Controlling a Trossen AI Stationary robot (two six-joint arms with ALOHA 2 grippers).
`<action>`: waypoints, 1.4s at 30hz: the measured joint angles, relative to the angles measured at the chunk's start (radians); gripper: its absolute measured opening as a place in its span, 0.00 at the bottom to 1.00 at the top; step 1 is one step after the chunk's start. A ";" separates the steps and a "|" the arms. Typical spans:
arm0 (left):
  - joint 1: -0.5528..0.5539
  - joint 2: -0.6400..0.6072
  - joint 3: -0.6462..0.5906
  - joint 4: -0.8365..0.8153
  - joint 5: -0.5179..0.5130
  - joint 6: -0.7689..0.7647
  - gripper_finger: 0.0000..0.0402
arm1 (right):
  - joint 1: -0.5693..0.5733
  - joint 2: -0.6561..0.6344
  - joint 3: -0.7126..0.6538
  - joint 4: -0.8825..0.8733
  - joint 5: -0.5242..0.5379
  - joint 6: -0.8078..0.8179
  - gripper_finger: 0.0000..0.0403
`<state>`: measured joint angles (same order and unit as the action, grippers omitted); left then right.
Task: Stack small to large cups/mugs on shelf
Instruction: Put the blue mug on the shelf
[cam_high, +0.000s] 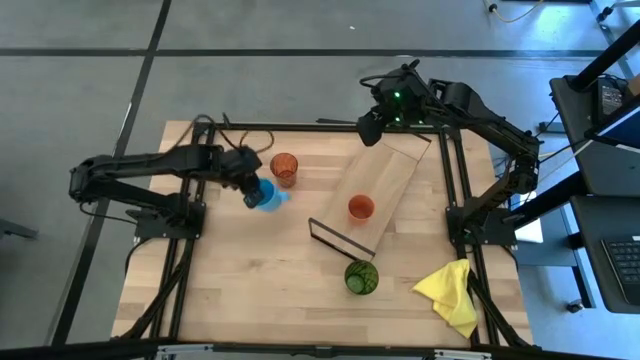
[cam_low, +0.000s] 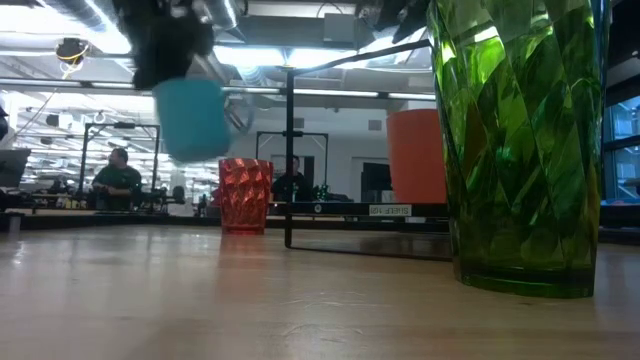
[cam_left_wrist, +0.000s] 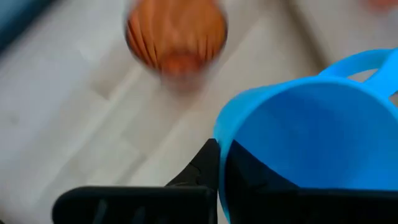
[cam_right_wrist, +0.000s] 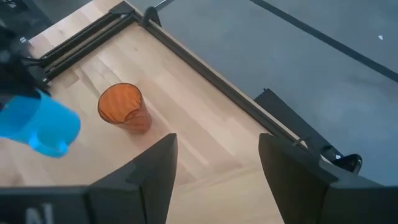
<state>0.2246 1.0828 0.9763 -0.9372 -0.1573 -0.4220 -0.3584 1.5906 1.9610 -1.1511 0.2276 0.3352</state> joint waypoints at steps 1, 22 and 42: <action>0.006 0.000 0.032 -0.006 -0.009 0.013 0.01 | 0.000 0.000 0.000 -0.007 0.000 -0.001 0.56; 0.108 0.497 0.740 -0.102 0.119 0.421 0.01 | -0.048 -0.341 0.002 -0.141 0.237 0.079 0.45; 0.031 0.812 0.910 -0.207 0.253 0.642 0.01 | -0.048 -0.464 -0.084 -0.338 0.357 0.244 0.44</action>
<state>0.2554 1.8952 1.8862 -1.1438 0.0960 0.2197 -0.4068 1.1267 1.8768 -1.4888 0.5850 0.5789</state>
